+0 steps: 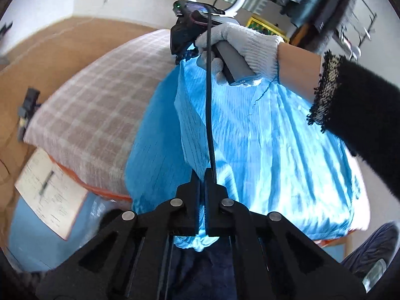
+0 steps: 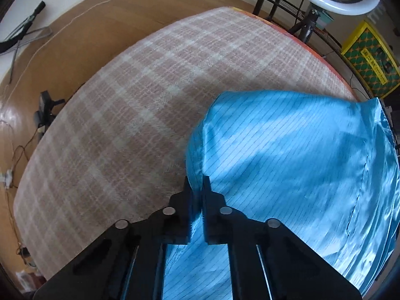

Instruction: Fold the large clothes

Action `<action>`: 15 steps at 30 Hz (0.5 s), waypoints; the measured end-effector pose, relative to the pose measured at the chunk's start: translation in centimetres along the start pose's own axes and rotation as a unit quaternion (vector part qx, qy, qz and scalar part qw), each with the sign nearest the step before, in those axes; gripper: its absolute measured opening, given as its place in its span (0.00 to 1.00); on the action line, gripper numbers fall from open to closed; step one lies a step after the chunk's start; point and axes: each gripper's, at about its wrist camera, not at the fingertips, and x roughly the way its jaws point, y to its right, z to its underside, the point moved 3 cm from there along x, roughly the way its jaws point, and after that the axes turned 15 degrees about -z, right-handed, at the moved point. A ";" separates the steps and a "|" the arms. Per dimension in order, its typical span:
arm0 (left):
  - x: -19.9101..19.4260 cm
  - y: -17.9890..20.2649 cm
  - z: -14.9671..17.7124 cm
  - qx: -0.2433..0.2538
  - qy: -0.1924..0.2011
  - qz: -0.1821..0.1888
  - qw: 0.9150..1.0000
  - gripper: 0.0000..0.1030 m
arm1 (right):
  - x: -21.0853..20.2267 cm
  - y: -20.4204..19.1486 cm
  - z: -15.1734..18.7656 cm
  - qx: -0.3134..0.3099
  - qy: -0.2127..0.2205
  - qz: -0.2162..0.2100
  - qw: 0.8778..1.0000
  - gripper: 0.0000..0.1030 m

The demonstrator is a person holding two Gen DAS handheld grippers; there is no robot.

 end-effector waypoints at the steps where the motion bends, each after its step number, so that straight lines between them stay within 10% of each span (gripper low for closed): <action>1: 0.3 -0.3 -0.1 -0.007 -0.010 -0.001 1.000 0.00 | -0.1 0.0 0.0 0.001 0.004 -0.002 1.000 0.02; 6: 2.3 -3.7 0.7 -0.046 -0.050 -0.042 0.997 0.03 | -1.9 0.3 0.0 0.026 0.042 -0.035 0.998 0.01; 11: 3.1 -5.4 -1.8 -0.068 -0.036 -0.035 0.996 0.40 | -4.9 1.1 0.4 0.019 0.077 -0.063 0.995 0.01; 15: 6.3 -5.3 -4.0 -0.053 -0.070 -0.014 0.996 0.42 | -5.7 1.6 0.6 0.025 0.083 -0.082 0.993 0.01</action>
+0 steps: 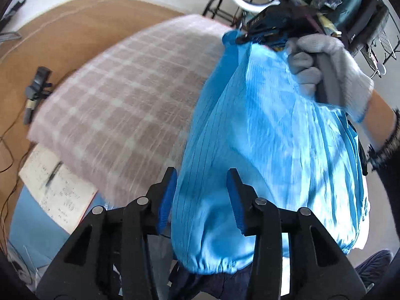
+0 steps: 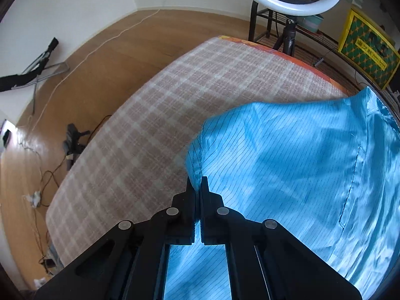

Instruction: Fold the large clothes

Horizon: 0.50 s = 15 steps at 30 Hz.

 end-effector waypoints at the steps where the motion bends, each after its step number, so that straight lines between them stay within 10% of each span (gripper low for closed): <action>1: 1.2 -0.3 -0.4 -0.010 -0.022 0.008 1.000 0.42 | 0.1 -0.1 0.0 -0.002 0.000 -0.002 1.000 0.01; 4: 3.3 -0.9 -0.5 -0.047 -0.057 0.049 0.996 0.39 | 0.9 -0.3 0.1 -0.005 -0.004 -0.013 1.000 0.01; 7: 3.3 -0.1 -0.2 -0.034 -0.051 0.057 0.996 0.04 | 1.5 -0.1 -0.1 -0.012 -0.007 -0.025 1.000 0.02; 15: -2.2 5.4 0.0 0.072 0.062 0.020 0.995 0.01 | 1.5 0.1 -0.7 -0.003 -0.025 -0.022 0.999 0.27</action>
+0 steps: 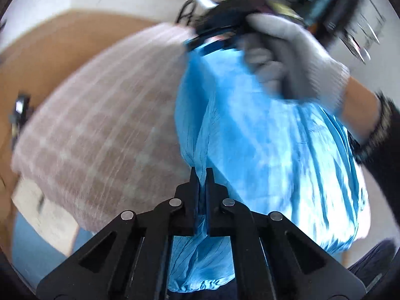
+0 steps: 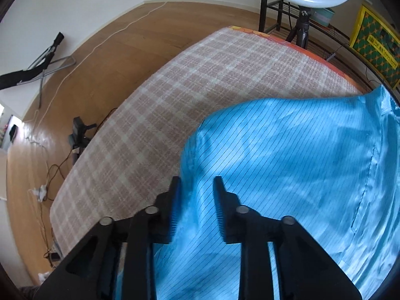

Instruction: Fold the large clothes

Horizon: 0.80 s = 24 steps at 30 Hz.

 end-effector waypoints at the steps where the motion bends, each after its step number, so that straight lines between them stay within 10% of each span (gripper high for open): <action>1: -0.3 0.6 0.0 0.012 0.005 -0.003 1.000 0.01 | 0.0 -0.2 -0.1 -0.002 -0.005 0.002 1.000 0.30; 9: -1.8 2.7 1.0 0.042 0.025 -0.024 0.999 0.01 | 3.1 -0.7 0.2 -0.012 -0.076 0.069 0.995 0.36; 13: -2.4 3.1 1.2 0.044 0.022 -0.021 0.999 0.00 | 3.6 0.0 0.9 -0.011 -0.075 0.083 0.994 0.04; 24: -6.1 9.9 0.7 0.112 0.058 0.029 0.992 0.00 | -7.2 3.8 3.8 0.046 0.075 -0.044 0.995 0.01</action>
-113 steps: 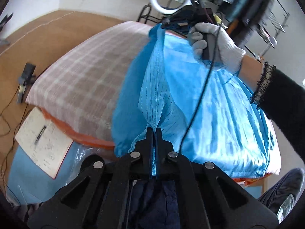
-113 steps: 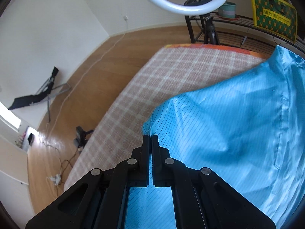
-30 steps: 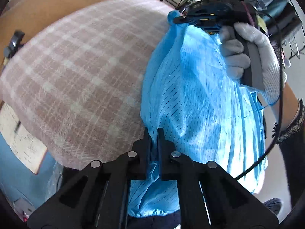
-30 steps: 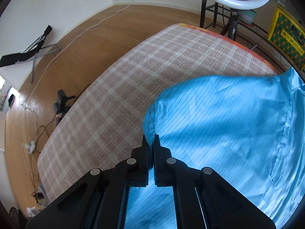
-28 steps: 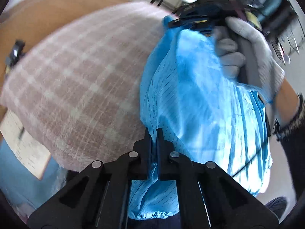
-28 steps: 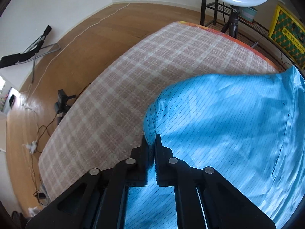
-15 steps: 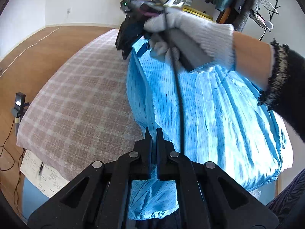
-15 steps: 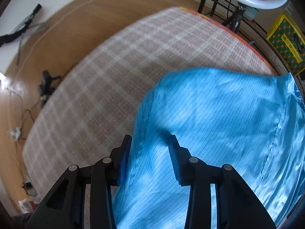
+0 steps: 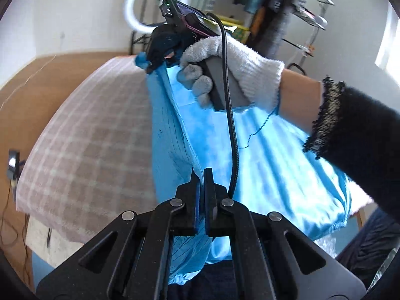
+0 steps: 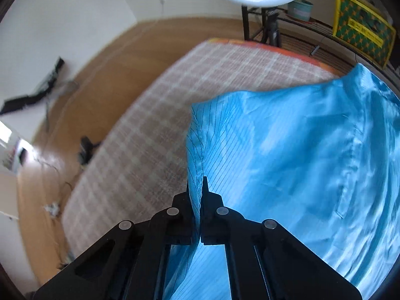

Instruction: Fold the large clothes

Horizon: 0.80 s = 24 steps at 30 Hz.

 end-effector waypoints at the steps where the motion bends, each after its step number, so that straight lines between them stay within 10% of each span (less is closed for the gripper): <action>1: -0.3 1.2 -0.1 0.015 0.004 0.003 1.000 0.00 | -1.5 0.5 0.2 0.005 0.017 -0.009 1.000 0.01; 11: -0.6 10.7 1.6 0.121 -0.006 0.052 0.991 0.00 | -13.1 9.6 5.2 0.102 0.137 -0.024 0.985 0.01; 18: 0.2 14.2 3.4 0.165 -0.023 0.059 0.984 0.00 | -13.7 17.5 9.9 0.244 0.166 -0.045 0.954 0.01; 24: 1.2 14.7 4.1 0.166 -0.044 0.068 0.983 0.00 | -14.4 20.3 10.4 0.257 0.167 -0.012 0.952 0.01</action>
